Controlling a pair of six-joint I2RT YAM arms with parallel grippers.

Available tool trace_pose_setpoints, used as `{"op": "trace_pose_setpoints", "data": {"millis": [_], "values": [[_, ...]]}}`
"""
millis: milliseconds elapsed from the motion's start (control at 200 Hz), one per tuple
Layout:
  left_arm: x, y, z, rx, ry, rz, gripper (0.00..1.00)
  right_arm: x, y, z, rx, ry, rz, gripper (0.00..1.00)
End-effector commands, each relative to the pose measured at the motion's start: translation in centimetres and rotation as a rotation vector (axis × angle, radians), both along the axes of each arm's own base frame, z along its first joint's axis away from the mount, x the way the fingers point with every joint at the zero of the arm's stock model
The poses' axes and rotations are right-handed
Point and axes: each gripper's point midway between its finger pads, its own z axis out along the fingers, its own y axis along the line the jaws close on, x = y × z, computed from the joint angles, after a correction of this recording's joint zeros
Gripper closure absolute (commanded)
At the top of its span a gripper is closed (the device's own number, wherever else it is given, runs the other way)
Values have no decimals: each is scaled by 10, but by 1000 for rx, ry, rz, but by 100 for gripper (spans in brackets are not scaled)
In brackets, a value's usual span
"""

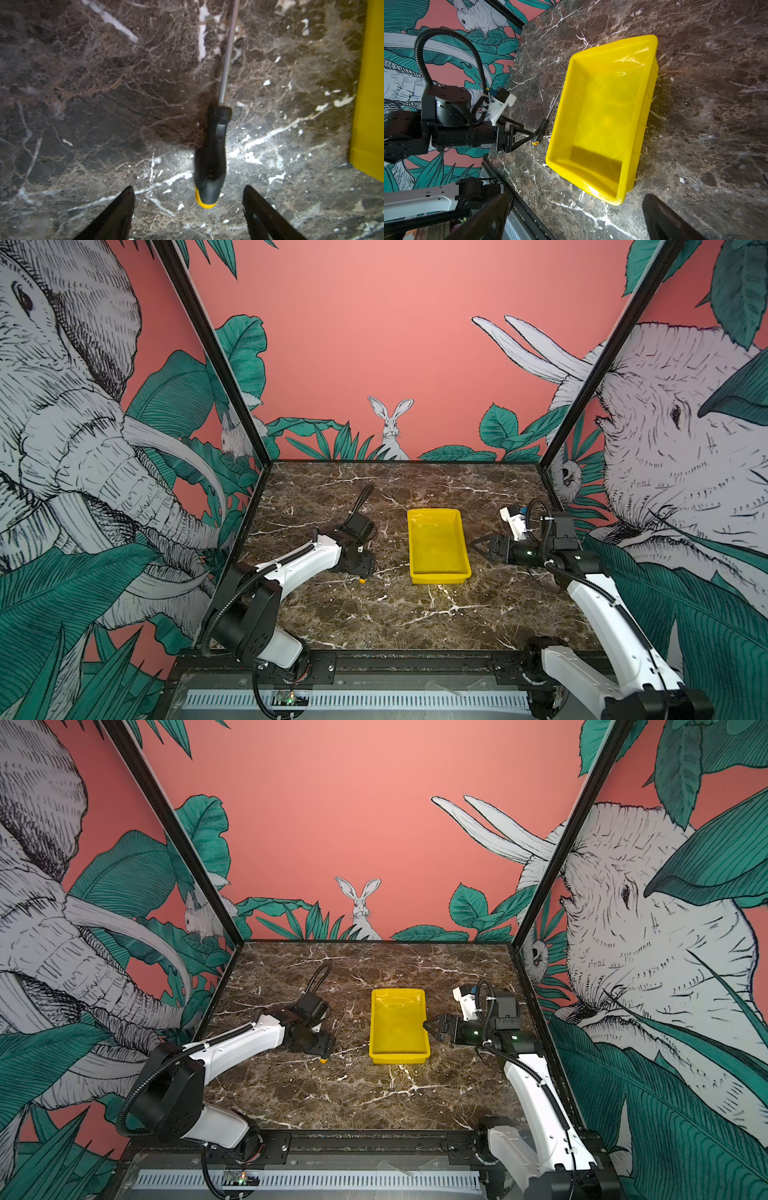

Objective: Put the screwdriver in the bin
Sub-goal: 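Close the left gripper on the black screwdriver handle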

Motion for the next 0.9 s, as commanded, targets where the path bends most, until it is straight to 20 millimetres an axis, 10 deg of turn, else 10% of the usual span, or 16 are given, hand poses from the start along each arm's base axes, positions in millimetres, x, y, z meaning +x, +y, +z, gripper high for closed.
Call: {"op": "trace_pose_setpoints", "data": {"millis": [0, 896], "values": [[3, -11, -4, -23, -11, 21, 19, 4, 3, 9, 12, -33, 28, 0], [2, -15, -40, 27, 34, 9, 53, -19, -10, -1, -41, -22, -47, 0]]}}
